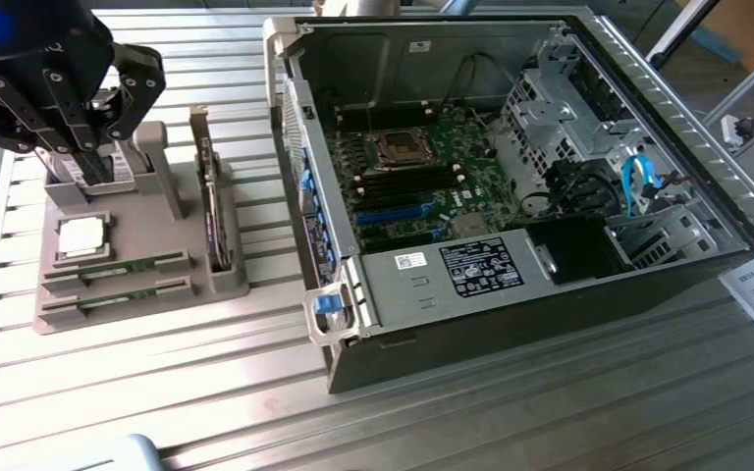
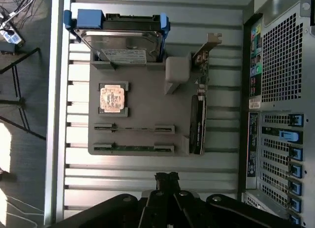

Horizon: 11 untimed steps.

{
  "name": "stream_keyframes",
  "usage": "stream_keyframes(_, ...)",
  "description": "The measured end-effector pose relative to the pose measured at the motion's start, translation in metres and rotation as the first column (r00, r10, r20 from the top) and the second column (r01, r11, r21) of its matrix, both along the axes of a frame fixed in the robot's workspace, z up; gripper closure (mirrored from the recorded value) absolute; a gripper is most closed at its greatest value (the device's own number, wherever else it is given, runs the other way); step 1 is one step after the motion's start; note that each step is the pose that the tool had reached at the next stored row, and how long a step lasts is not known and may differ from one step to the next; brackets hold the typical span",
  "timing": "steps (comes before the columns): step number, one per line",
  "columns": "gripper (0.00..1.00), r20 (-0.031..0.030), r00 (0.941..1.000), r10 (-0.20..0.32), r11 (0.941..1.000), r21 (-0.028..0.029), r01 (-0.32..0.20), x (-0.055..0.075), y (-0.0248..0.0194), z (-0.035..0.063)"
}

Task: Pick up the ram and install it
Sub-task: 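Pick up the ram and move it above insertion slot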

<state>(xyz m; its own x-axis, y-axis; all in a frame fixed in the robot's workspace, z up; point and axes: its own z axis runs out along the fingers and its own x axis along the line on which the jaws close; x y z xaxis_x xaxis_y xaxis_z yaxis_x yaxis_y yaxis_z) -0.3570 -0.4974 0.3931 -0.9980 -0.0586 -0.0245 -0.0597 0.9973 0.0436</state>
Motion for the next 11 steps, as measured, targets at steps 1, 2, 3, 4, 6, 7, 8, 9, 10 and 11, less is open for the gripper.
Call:
stream_keyframes(1,0.88,0.0,0.9995,0.032,0.9995,0.0001,-0.032,0.0,0.0,-0.0001)
stream_keyframes(2,0.88,0.0001,0.9984,0.056,0.9984,0.0001,-0.056,0.0,0.0,-0.0001)
stream_keyframes(3,0.88,0.0001,0.9967,0.081,0.9967,0.0001,-0.081,0.0,0.0,-0.0001)
stream_keyframes(4,0.88,0.0001,0.995,0.1,0.995,0.0001,-0.1,0.0,0.0,-0.0001)
stream_keyframes(6,0.88,0.0001,0.989,0.148,0.989,0.0001,-0.148,0.0,0.0,-0.0002)
stream_keyframes(7,0.88,0.0001,0.9851,0.172,0.9851,0.0001,-0.172,0.0,0.0,-0.0002)
stream_keyframes(8,0.88,0.0,0.9806,0.196,0.9806,0.0,-0.196,0.0,0.0,-0.0003)
stream_keyframes(9,0.88,0.0001,0.9746,0.224,0.9746,0.0,-0.224,0.0,0.0,-0.0003)
stream_keyframes(10,0.88,0.0001,0.9702,0.242,0.9702,0.0001,-0.242,0.0,0.0,-0.0004)
stream_keyframes(11,0.88,0.0,0.9658,0.259,0.9658,0.0,-0.259,0.0,0.0,-0.0004)
